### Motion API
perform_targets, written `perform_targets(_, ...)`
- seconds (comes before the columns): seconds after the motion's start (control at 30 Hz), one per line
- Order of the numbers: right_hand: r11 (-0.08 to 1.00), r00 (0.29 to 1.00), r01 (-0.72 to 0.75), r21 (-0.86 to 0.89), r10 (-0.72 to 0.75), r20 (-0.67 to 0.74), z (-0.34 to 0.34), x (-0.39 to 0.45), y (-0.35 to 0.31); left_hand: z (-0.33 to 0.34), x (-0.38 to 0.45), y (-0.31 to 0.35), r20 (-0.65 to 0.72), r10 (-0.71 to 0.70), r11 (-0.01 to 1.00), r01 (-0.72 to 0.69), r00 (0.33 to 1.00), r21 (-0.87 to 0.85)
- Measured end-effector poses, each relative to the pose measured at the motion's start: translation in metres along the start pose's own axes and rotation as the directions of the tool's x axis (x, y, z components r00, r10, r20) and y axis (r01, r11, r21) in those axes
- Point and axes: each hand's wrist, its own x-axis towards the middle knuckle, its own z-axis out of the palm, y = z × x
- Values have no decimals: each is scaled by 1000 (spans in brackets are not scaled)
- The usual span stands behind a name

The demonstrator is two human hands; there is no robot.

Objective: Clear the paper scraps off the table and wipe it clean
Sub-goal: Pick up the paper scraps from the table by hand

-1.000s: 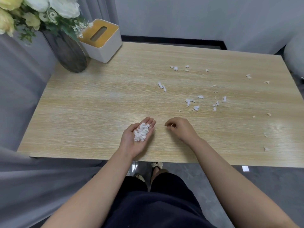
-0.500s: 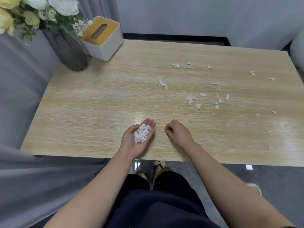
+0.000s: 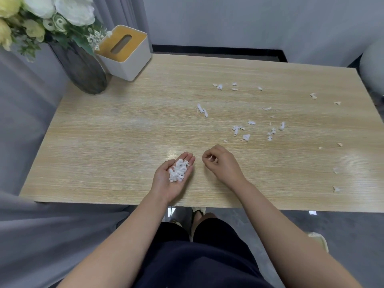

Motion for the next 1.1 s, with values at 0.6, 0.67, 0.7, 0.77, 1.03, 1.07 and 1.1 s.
perform_targets(0.6, 994, 997, 62, 89, -58, -42, -16, 17, -10, 31, 14, -5, 12, -24, 1000, 24, 1000, -10)
perform_targets(0.67, 991, 994, 10, 137, 4, -106, -27, 18, -2, 33, 14, -2, 15, -5, 1000, 5, 1000, -10)
perform_targets(0.7, 990, 993, -18, 138, 34, -117, -31, 18, 4, 33, 15, 0, 14, 4, 1000, -3, 1000, -17)
perform_targets(0.77, 990, 991, -78, 114, 89, -102, -38, 17, 16, 31, 15, 4, 5, 22, 999, -22, 1000, -43)
perform_targets(1.03, 983, 983, -184, 9, 184, 6, -14, 13, 37, 8, 13, 25, -40, 70, 991, -74, 997, -113)
perform_targets(1.07, 984, 984, -176, -7, 176, 25, -8, 15, 35, 6, 12, 27, -43, 75, 989, -79, 996, -122)
perform_targets(1.1, 987, 986, -160, -21, 161, 46, -1, 17, 33, 3, 11, 28, -47, 78, 988, -84, 996, -131)
